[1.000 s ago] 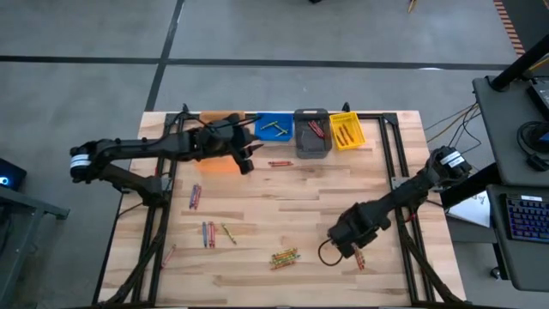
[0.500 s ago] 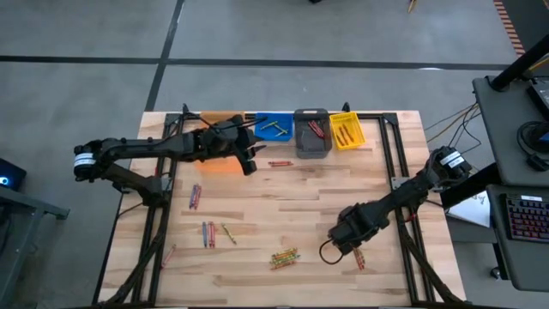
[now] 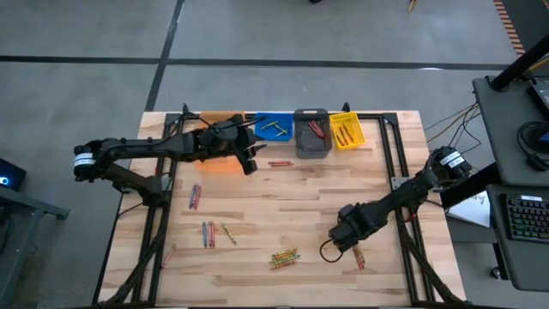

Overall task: Sort crayons
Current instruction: Put the green crayon into the blue bin

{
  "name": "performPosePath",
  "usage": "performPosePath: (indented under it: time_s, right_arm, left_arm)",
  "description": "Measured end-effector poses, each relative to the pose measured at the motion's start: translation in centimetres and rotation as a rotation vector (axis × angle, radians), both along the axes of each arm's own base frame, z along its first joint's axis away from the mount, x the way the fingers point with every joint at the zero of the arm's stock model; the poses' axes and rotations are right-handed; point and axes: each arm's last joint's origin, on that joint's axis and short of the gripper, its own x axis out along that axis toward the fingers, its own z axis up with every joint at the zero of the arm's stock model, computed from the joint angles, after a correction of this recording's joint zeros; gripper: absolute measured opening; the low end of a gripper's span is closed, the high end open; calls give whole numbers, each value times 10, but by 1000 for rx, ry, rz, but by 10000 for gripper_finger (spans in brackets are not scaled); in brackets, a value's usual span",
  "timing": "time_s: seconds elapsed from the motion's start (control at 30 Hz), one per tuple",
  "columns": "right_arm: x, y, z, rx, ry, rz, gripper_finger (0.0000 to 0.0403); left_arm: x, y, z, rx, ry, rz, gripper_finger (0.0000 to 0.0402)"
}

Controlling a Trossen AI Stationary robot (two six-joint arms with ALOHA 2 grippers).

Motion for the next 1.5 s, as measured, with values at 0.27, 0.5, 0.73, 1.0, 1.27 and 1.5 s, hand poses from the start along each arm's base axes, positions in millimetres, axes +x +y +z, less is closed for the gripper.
performPosePath:
  time_s: [0.27, 0.5, 0.73, 1.0, 1.27, 1.5]
  right_arm:
    - [-4, -2, -10, -8, 1, -12, 148]
    - [-6, -4, -14, -7, 4, -7, 137]
    - [-7, -3, -14, 8, 12, -14, 126]
    - [-8, -2, -14, 11, 19, -7, 112]
    - [-9, -2, -16, 10, 22, -14, 65]
    - [-9, -3, -16, 5, 24, -17, 27]
  left_arm:
    - [1, 0, 1, 4, -16, 0, 84]
    - [1, 0, 1, 3, -18, 1, 84]
    - [1, 0, 2, 1, -22, 2, 84]
    - [1, 0, 2, 2, -23, 3, 84]
    - [1, 0, 2, 3, -23, 6, 84]
    - [1, 0, 2, 4, -23, 5, 84]
